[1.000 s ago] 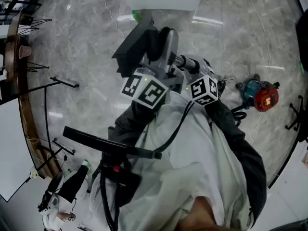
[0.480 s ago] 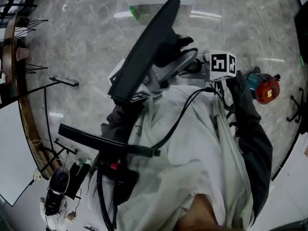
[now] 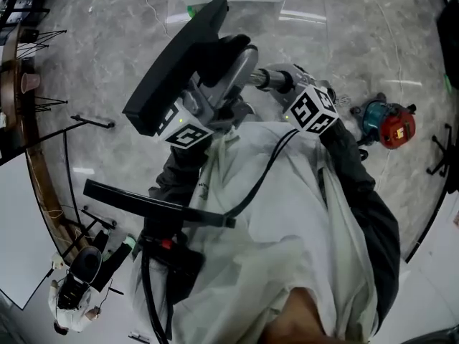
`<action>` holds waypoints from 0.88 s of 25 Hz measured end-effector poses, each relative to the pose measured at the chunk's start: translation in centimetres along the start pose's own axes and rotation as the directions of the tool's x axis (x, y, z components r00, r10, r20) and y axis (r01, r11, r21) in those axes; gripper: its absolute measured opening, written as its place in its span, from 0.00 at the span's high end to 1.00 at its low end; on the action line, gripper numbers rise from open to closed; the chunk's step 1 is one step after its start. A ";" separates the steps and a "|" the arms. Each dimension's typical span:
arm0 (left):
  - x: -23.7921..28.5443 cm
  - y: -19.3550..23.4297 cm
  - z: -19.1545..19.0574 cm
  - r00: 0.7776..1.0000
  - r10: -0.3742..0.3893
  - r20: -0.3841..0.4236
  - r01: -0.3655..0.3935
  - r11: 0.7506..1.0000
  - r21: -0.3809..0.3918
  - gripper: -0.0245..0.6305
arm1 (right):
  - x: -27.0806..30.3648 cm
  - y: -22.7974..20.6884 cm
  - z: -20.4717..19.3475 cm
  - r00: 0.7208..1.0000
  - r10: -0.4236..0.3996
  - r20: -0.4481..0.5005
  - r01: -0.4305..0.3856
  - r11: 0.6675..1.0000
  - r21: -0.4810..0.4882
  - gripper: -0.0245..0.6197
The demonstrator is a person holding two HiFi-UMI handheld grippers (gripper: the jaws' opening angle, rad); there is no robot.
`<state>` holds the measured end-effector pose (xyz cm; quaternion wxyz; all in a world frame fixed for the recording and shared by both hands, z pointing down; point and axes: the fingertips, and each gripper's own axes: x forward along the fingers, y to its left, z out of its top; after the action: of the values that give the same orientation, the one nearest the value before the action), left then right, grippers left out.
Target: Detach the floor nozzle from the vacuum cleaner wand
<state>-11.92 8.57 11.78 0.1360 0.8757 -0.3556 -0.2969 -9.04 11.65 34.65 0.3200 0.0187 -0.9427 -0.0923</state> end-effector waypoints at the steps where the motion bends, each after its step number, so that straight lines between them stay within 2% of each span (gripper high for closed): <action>1: 0.1 -0.9 -0.4 0.998 -0.052 -0.022 0.052 0.999 0.014 0.82 | -0.3 0.7 0.0 0.995 0.097 0.022 -0.097 0.995 -0.012 0.90; 3: 0.5 -2.0 -1.2 0.992 -0.113 -0.052 0.114 0.993 0.031 0.81 | -0.9 1.5 -0.4 0.973 0.228 0.040 -0.227 0.974 -0.028 0.90; 5: 0.8 -2.5 -1.6 0.988 -0.140 -0.064 0.143 0.989 0.036 0.80 | -1.3 2.0 -1.1 0.949 0.315 0.028 -0.314 0.949 -0.037 0.90; 8: 1.1 -2.5 -2.0 0.989 -0.138 -0.060 0.140 0.990 0.032 0.79 | -1.7 3.1 -1.5 0.881 0.472 0.023 -0.470 0.881 -0.051 0.90; 9: 1.2 -2.2 -2.0 0.991 -0.122 -0.054 0.123 0.992 0.029 0.79 | -1.8 3.3 -1.5 0.866 0.500 0.028 -0.498 0.866 -0.049 0.90; 10: 1.2 -1.8 -2.1 0.995 -0.093 -0.047 0.094 0.995 0.025 0.79 | -1.8 3.1 -1.5 0.869 0.493 0.032 -0.492 0.870 -0.041 0.90; 11: 1.2 -1.2 -2.1 0.998 -0.047 -0.037 0.048 0.999 0.019 0.79 | -1.6 2.6 -1.5 0.898 0.440 0.030 -0.439 0.898 -0.027 0.90; 12: 1.1 -0.3 -2.0 0.999 0.020 -0.025 -0.020 1.000 0.012 0.80 | -1.4 1.6 -1.6 0.942 0.337 0.016 -0.336 0.942 -0.010 0.90; 13: 0.8 0.9 -2.0 0.993 0.113 -0.012 -0.113 0.994 0.000 0.81 | -1.1 0.4 -1.8 0.982 0.191 -0.013 -0.191 0.982 0.007 0.90; 14: 0.4 2.4 -2.0 0.974 0.226 -0.004 -0.226 0.974 -0.017 0.81 | -0.9 -0.8 -2.4 0.998 0.027 -0.055 -0.026 1.000 0.015 0.90; 15: -0.2 4.0 -2.1 0.939 0.343 -0.001 -0.342 0.939 -0.041 0.81 | -0.8 -1.7 -3.1 0.989 -0.114 -0.098 0.115 0.993 0.012 0.90; 16: -1.0 5.4 -2.0 0.897 0.442 0.008 -0.441 0.895 -0.067 0.81 | -0.8 -2.0 -4.0 0.971 -0.200 -0.130 0.202 0.979 0.004 0.90; 17: -1.9 6.5 -1.6 0.862 0.506 0.032 -0.501 0.860 -0.093 0.81 | -0.7 -1.7 -5.0 0.963 -0.227 -0.145 0.228 0.974 -0.008 0.90; 18: -2.6 7.1 -0.7 0.847 0.527 0.070 -0.519 0.848 -0.111 0.81 | -0.6 -0.7 -6.0 0.968 -0.206 -0.143 0.204 0.979 -0.023 0.90; 19: -3.1 7.2 0.5 0.852 0.512 0.109 -0.502 0.858 -0.108 0.81 | -0.7 0.7 -7.0 0.980 -0.150 -0.129 0.145 0.988 -0.046 0.90; 20: -3.3 7.0 1.7 0.869 0.477 0.130 -0.472 0.879 -0.073 0.81 | -0.9 2.2 -8.0 0.990 -0.079 -0.113 0.071 0.994 -0.078 0.90; 21: -3.4 6.8 2.6 0.886 0.449 0.118 -0.453 0.892 0.000 0.81 | -1.4 3.4 -8.9 0.994 -0.020 -0.104 0.009 0.993 -0.114 0.90; 22: -3.6 7.0 3.0 0.888 0.453 0.075 -0.459 0.883 0.103 0.81 | -1.9 4.0 -9.8 0.994 0.012 -0.106 -0.027 0.989 -0.142 0.90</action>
<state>-19.61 6.08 14.07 0.1412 0.7667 -0.5715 -0.2563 -1.50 14.17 41.85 0.3704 -0.0087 -0.9157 -0.1555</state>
